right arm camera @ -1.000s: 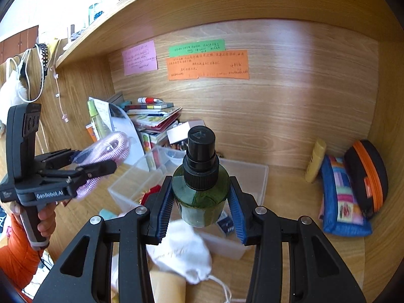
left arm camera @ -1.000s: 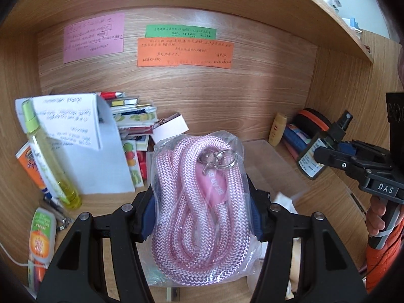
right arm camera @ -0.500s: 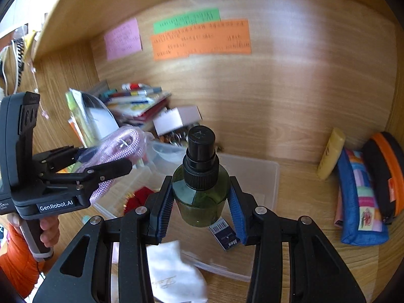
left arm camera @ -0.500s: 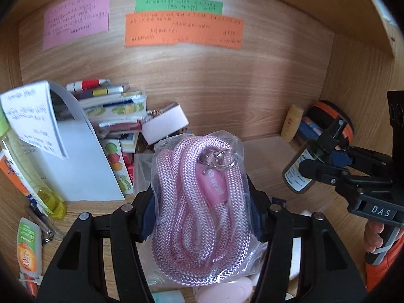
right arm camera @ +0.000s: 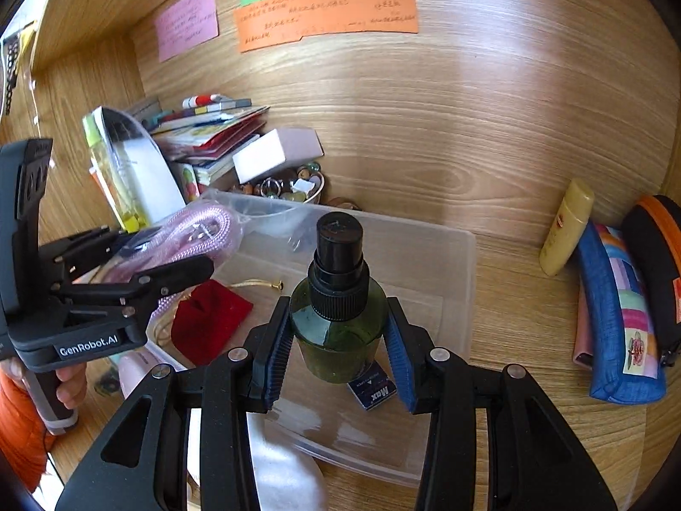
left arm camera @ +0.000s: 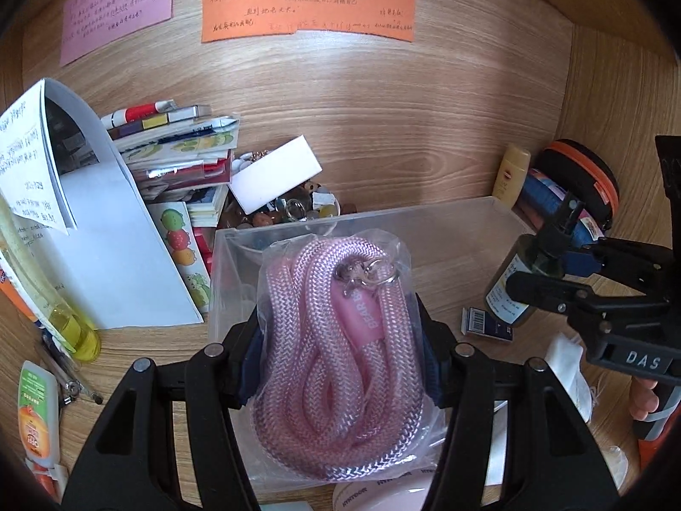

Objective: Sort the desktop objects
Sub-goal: 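Lift the bottle and rope bag and carry both over the clear bin, then open the left tool to drop the rope bag while the right releases the bottle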

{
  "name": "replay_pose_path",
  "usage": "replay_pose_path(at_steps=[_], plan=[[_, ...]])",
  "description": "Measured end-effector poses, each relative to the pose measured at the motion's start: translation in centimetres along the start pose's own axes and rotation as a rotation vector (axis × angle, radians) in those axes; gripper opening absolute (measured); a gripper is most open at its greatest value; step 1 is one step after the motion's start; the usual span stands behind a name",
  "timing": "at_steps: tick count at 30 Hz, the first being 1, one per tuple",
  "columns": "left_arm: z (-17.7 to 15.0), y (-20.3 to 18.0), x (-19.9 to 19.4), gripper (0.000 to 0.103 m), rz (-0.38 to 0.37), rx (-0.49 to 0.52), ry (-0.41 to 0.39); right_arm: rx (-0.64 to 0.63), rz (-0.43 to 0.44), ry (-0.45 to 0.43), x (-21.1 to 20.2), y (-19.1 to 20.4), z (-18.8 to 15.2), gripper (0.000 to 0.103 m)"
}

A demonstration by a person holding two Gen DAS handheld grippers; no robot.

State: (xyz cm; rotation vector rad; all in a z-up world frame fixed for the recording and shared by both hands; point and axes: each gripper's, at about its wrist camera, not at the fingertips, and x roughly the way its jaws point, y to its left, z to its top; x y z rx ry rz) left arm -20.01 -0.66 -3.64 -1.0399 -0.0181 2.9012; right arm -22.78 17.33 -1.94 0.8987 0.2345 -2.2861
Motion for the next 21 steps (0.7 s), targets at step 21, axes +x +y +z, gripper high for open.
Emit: replay_pose_path(at_steps=[21], plan=[[-0.8,-0.8,2.2,0.063,0.059,0.055,0.047,-0.043,-0.024,0.059,1.5,0.7,-0.8,0.038]])
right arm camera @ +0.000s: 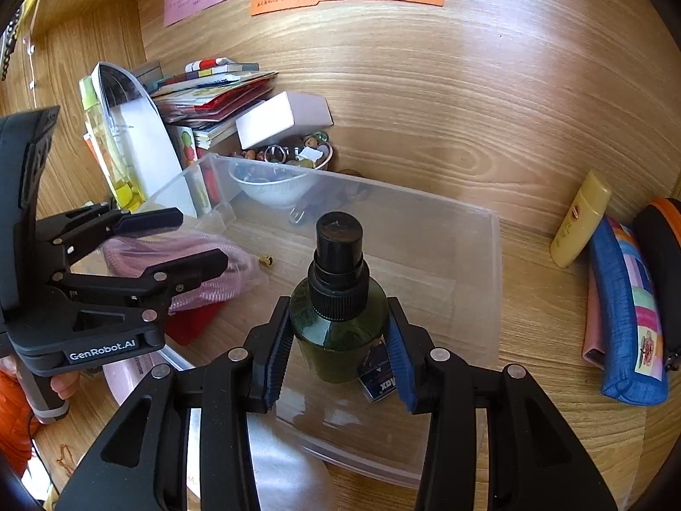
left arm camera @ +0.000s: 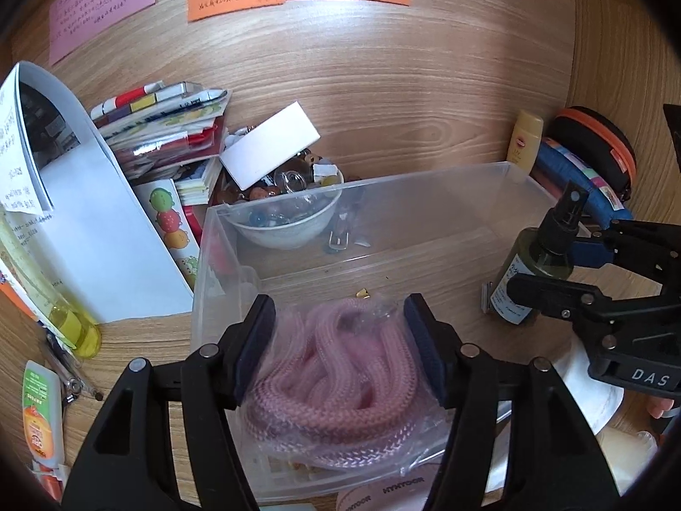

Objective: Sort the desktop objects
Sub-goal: 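Open the left tool to drop the rope bag while the right releases the bottle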

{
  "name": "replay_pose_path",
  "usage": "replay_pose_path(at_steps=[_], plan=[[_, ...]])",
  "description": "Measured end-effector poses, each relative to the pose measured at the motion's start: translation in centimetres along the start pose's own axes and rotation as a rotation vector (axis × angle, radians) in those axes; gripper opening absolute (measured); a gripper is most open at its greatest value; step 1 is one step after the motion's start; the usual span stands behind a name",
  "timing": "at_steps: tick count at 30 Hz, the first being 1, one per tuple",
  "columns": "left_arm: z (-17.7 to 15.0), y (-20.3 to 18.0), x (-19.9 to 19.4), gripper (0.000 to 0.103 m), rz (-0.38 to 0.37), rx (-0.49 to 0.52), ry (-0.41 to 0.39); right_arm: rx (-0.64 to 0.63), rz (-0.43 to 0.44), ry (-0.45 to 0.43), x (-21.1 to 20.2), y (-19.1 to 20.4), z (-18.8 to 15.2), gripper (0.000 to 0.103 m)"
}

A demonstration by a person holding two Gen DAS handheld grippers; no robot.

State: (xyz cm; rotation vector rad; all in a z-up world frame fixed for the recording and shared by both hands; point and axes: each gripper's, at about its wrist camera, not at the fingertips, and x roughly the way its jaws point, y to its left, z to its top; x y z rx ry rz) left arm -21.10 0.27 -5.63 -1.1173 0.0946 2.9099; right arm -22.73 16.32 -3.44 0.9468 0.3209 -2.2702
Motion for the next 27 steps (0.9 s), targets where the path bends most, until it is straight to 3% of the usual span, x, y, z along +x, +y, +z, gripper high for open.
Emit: replay_pose_path(at_steps=[5,13,18,23,27], plan=[[0.0,-0.2,-0.2,0.074,0.013,0.009,-0.012,-0.005,-0.021,-0.007,0.0,0.1,0.0,0.041],[0.1,0.2,-0.9,0.084,0.013,-0.012,-0.033,-0.032,-0.053,-0.049,-0.8,0.6,0.2,0.068],[0.4,0.7,-2.3,0.094,0.006,-0.026,-0.08,-0.05,-0.067,-0.085,-1.6,1.1,0.3,0.074],[0.6,1.1,-3.3,0.096,-0.005,-0.034,-0.119,-0.047,-0.073,-0.107,-2.0,1.3,0.3,0.075],[0.6,1.1,-3.6,0.098,-0.006,-0.037,-0.126,-0.03,-0.094,-0.116,-2.1,1.1,0.4,0.087]])
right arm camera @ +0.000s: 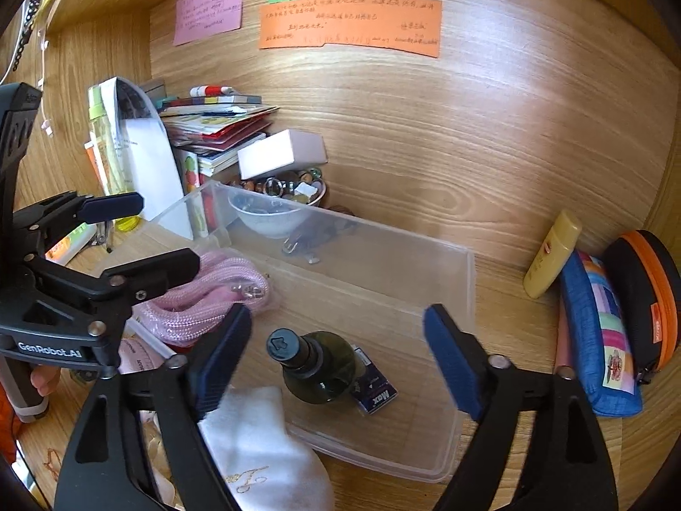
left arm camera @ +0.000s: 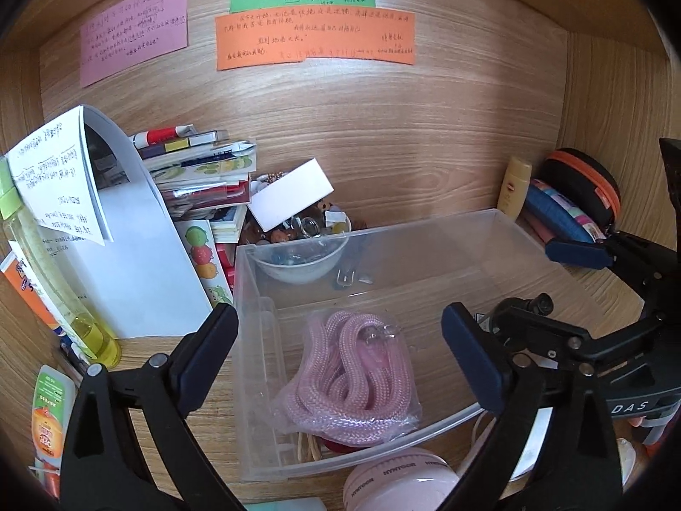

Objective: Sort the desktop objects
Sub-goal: 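Open the left tool to drop the rope bag while the right releases the bottle, then withdraw both open tools from the bin toward the remaining items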

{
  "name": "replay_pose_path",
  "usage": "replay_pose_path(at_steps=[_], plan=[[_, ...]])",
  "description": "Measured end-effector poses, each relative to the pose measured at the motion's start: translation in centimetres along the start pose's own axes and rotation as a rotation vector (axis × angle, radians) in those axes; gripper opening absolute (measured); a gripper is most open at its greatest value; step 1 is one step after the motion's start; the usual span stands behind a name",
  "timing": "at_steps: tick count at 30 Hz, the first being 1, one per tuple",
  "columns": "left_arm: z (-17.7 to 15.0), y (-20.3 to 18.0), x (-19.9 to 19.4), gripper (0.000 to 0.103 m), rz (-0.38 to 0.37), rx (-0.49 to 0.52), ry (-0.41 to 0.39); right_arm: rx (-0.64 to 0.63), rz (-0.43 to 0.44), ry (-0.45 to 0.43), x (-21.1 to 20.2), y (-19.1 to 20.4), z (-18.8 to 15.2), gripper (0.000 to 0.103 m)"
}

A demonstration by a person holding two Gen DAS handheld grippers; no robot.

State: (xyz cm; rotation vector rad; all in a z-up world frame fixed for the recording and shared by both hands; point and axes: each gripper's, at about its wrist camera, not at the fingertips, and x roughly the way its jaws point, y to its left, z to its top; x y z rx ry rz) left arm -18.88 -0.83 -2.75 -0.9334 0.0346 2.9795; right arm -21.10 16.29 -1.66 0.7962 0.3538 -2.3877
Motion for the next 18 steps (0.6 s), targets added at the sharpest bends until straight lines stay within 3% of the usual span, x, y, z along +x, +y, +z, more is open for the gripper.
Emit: replay_pose_path(at_steps=[10,18], plan=[[0.8,0.7,-2.5,0.099,0.028,-0.002,-0.055,0.019,-0.047,-0.045,-1.9,-0.7,0.3,0.09],[0.1,1.3,-5.5,0.099,0.032,0.019,-0.065,0.054,-0.016,-0.081,-5.9,-1.6,-0.6,0.092]])
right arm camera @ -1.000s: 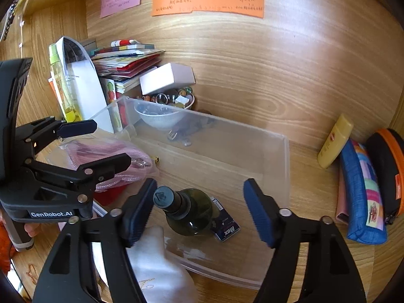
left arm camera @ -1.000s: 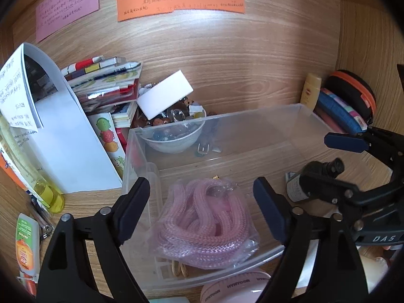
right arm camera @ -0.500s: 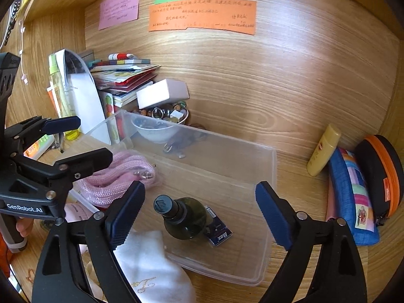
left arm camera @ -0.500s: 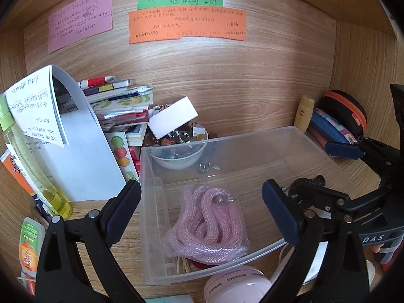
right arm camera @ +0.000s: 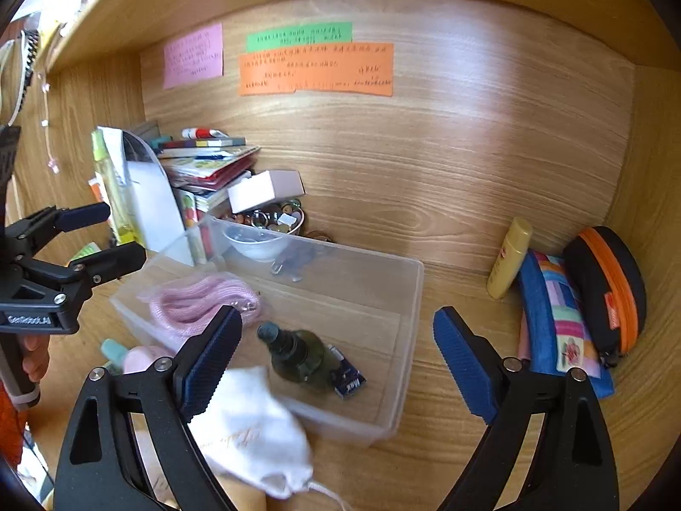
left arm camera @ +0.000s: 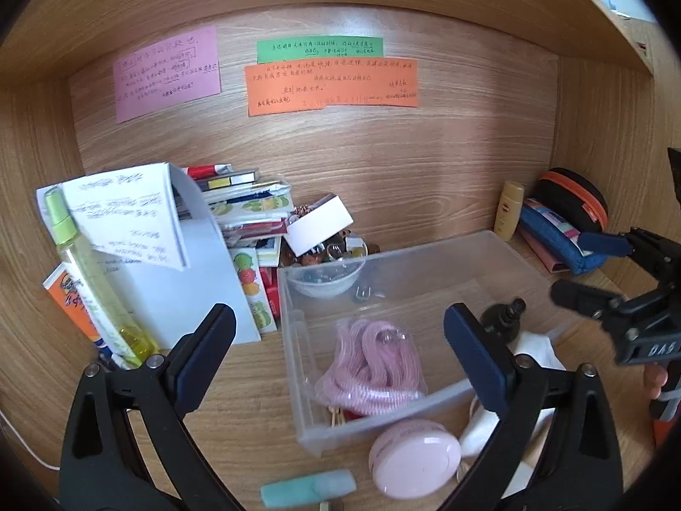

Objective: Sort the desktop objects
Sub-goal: 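Withdraw both open tools from the bin toward the remaining items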

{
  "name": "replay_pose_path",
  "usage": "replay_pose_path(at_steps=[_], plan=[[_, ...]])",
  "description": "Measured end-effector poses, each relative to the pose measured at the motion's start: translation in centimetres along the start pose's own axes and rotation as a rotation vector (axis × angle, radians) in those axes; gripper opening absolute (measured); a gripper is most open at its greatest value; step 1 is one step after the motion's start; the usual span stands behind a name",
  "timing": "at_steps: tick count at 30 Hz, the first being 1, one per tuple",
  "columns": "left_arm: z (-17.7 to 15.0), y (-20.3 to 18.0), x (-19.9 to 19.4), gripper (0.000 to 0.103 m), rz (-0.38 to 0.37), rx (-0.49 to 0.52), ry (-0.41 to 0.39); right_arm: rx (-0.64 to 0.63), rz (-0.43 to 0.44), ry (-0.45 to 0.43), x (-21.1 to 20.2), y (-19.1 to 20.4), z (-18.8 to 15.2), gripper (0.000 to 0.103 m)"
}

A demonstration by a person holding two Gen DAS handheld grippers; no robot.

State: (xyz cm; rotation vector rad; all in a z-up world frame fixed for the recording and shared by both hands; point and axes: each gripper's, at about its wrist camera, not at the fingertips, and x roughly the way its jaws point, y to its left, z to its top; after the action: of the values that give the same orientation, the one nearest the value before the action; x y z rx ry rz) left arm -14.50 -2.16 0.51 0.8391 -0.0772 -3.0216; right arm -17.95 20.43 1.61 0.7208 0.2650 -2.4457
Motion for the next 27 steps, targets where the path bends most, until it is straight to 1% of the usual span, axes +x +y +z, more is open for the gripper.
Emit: replay_pose_path(at_steps=[2,7,10,15,18,22,27], plan=[[-0.6,0.2,-0.6,0.099,-0.008,0.001,0.012,0.0,-0.01,-0.013,-1.2,0.0,-0.6,0.095],[-2.5,1.1,-1.6,0.1,0.01,-0.003,0.049,-0.004,-0.023,-0.038,-3.6,0.0,-2.5,0.096],[-3.9,1.7,-2.0,0.1,0.021,-0.004,0.082,-0.004,-0.021,-0.022,-4.4,0.0,-3.8,0.097],[-6.2,2.4,-2.9,0.1,0.048,0.003,0.113,-0.006,-0.014,0.004,-5.5,0.5,-6.1,0.097],[-7.8,2.8,-3.3,0.1,0.051,-0.005,0.145,-0.022,0.004,0.018,-5.9,1.3,-7.5,0.097],[-9.6,3.0,-3.8,0.1,0.018,-0.025,0.197,-0.062,0.036,0.034,-6.2,2.8,-9.3,0.097],[-11.1,2.9,-4.3,0.1,0.003,-0.03,0.223,-0.088,0.086,0.079,-6.0,4.3,-11.0,0.097]])
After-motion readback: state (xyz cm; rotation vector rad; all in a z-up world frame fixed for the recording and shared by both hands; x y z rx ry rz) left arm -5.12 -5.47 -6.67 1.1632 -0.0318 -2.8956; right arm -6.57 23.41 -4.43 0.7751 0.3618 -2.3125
